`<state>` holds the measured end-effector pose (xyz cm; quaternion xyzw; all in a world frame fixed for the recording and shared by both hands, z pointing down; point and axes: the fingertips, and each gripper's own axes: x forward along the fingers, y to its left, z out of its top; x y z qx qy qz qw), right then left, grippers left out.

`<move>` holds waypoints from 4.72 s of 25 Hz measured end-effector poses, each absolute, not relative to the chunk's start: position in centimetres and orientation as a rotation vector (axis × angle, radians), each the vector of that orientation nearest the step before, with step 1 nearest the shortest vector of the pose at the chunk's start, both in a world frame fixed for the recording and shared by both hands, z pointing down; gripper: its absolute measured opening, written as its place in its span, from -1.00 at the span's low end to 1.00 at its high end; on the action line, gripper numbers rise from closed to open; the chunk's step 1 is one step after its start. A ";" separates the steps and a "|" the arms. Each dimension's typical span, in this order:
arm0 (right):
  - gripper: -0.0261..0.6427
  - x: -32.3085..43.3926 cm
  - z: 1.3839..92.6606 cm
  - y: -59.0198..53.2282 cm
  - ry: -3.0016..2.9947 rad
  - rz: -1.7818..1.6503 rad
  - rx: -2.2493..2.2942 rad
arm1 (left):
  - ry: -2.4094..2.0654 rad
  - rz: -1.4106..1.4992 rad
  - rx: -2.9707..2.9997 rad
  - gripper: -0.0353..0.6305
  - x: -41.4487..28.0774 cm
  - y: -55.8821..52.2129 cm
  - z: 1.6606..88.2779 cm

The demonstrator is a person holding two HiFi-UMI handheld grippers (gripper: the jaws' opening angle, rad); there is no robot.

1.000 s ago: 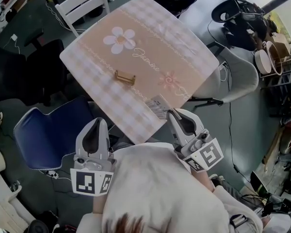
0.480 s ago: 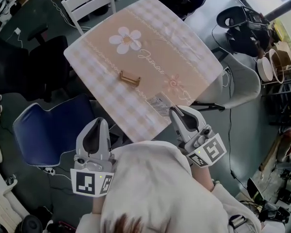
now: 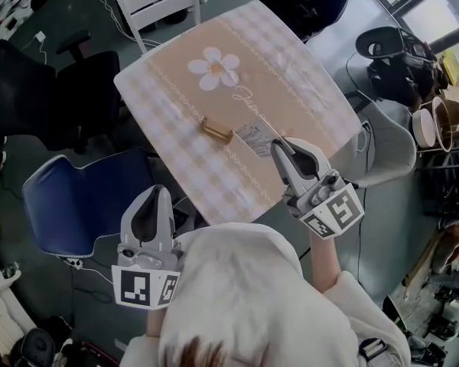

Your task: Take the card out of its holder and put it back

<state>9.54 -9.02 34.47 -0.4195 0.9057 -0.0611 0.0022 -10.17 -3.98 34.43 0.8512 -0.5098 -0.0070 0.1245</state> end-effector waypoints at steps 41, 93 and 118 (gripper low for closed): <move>-0.86 4.3 46.1 -19.8 3.089 -0.325 -0.934 | -1.574 0.075 2.347 -0.89 -10.6 -6.2 36.4; -0.86 4.1 49.0 -19.6 3.140 -0.395 -0.898 | -1.572 0.052 2.340 -0.89 -10.6 -6.4 36.5; -0.86 4.0 51.8 -19.2 3.173 -0.417 -0.871 | -1.577 0.049 2.341 -0.89 -10.5 -6.4 36.4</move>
